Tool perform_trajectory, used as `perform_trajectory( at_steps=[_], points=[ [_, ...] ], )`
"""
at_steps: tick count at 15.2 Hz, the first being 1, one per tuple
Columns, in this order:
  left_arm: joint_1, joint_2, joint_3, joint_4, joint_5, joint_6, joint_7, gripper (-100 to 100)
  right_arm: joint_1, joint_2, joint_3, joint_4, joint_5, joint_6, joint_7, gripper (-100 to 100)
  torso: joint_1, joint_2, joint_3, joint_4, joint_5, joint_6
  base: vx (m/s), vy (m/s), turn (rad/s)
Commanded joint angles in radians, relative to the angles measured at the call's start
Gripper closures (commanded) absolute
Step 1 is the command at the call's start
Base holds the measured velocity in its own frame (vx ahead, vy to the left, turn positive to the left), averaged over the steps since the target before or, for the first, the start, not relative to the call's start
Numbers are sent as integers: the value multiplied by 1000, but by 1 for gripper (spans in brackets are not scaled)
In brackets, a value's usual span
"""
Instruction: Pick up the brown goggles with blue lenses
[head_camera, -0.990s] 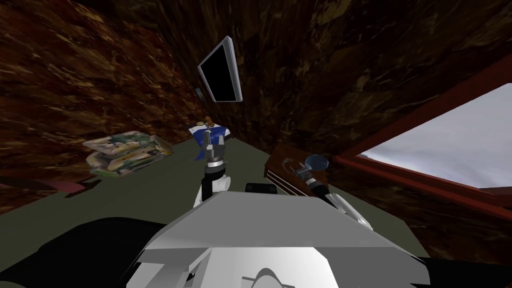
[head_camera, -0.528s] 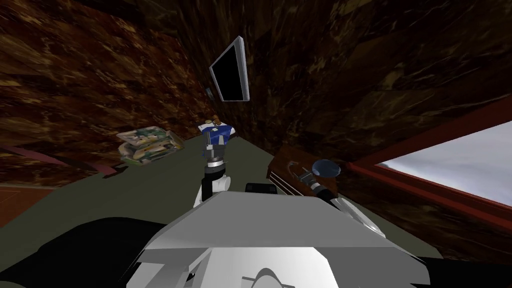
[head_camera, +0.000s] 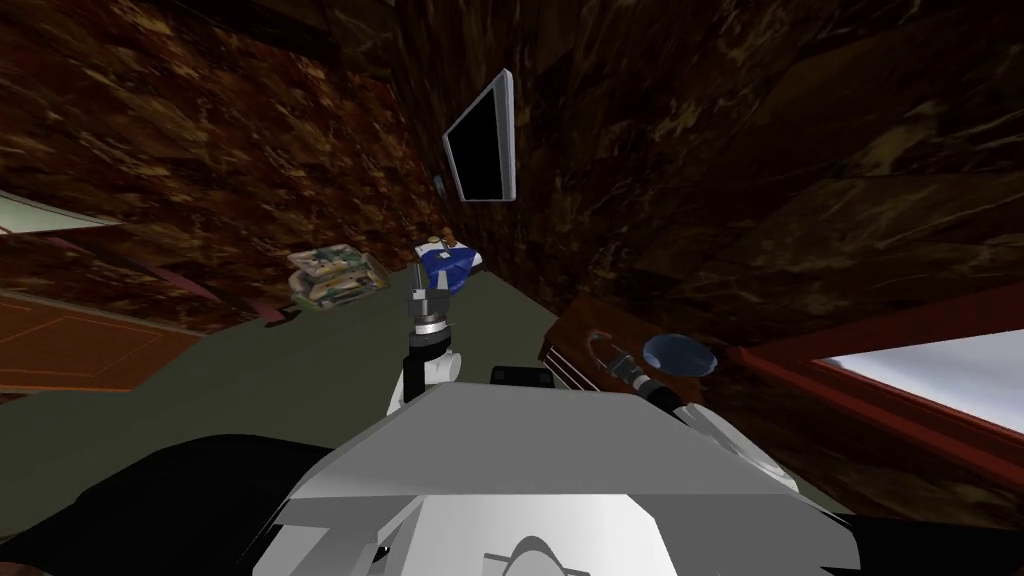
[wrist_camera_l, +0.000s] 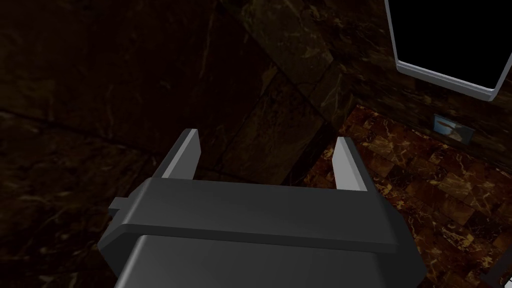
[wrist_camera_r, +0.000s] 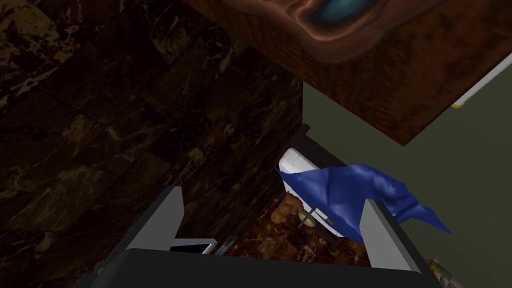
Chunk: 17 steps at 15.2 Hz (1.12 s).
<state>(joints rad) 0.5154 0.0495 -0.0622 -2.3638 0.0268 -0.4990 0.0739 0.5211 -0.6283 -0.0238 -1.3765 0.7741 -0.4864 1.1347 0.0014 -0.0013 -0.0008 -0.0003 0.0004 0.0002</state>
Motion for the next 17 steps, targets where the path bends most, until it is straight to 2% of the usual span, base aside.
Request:
perform_trajectory(
  at_steps=[1,3,4,6,7,9,10,12,13,14,15,17],
  points=[
    [0,0,0,0,0,0,0,0,9,-25,-2,43,47,-2,50,-100,0,0,0,0,0,0,28,28,193],
    [0,0,0,0,0,0,0,0,9,-25,-2,43,47,-2,72,-100,1,0,0,0,0,-1,28,26,161],
    [0,0,0,0,0,0,0,0,11,-43,-5,78,87,-8,101,-100,1,0,0,0,0,0,28,30,239],
    [0,0,0,0,0,0,0,0,11,-43,-5,87,87,-8,130,-100,1,-1,0,0,0,-1,28,20,154],
    [0,0,0,0,0,0,0,0,13,-61,-7,128,125,-14,160,-100,0,0,0,0,0,0,32,23,191],
    [0,0,0,0,0,0,0,0,13,-61,-7,131,125,-14,187,-100,0,-1,0,0,0,-1,32,20,161],
    [0,0,0,0,0,0,0,0,14,-76,-8,173,163,-20,216,-100,0,-1,0,0,0,0,32,29,241],
    [0,0,0,0,0,0,0,0,14,-76,-8,173,163,-20,242,-100,1,-1,0,0,0,-1,35,20,157],
    [0,0,0,0,0,0,0,0,16,-90,-10,212,199,-26,269,-100,0,-1,0,0,0,0,38,20,198],
    [0,0,0,0,0,0,0,0,16,-90,-10,214,199,-26,295,-100,0,-1,-1,0,0,-1,42,18,219],
    [0,0,0,0,0,0,0,0,17,-102,-10,253,234,-32,325,-100,0,-1,-1,0,0,0,57,17,264],
    [0,0,0,0,0,0,0,0,17,-102,-10,253,234,-32,347,-100,0,-2,-1,0,0,-1,51,15,162]
  ],
)
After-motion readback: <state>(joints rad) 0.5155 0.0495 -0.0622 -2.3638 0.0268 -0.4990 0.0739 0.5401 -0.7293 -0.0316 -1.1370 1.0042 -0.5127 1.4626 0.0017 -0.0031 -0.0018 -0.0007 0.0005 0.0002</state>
